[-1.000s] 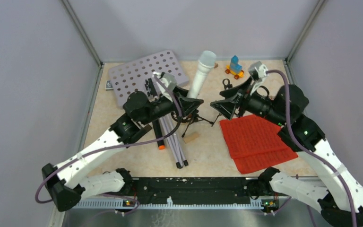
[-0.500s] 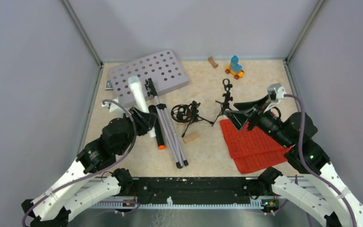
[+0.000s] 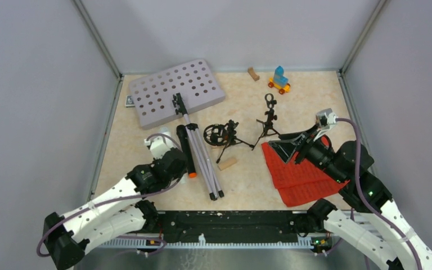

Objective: Pack up the instrument practice props

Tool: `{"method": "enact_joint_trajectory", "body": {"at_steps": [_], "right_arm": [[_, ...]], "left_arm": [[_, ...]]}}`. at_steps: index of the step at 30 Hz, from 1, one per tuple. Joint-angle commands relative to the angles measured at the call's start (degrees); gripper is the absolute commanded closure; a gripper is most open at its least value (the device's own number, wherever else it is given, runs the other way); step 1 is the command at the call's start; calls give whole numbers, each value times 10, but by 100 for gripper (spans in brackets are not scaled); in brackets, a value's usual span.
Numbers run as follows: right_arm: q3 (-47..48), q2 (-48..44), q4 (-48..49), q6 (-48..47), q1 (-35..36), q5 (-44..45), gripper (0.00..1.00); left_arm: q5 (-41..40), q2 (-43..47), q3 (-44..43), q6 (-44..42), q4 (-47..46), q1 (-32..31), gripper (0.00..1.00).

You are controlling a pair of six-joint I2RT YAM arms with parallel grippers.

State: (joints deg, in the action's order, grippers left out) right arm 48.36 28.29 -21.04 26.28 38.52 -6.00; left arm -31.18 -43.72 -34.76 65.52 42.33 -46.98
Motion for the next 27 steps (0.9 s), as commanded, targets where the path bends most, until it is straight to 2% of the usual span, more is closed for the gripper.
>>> {"method": "enact_joint_trajectory", "body": {"at_steps": [1,5,9,19,27], "right_arm": [[-10,-4,-1,9,4,4,41],[-15,-5,-4,10,3,-3,41],[-14,-8,-16,4,4,-5,41],[-33,-28,-18,3,4,7,41],[-29,-27,-25,4,3,6,41]], "left_arm": [[-34,-45,13,-25,-58,7,100],[-2,-92,19,-55,-90,61,100],[49,-116,42,-110,-165,133,100],[65,-200,46,-185,-287,142,100],[72,-275,38,-186,-318,147,100]]}}
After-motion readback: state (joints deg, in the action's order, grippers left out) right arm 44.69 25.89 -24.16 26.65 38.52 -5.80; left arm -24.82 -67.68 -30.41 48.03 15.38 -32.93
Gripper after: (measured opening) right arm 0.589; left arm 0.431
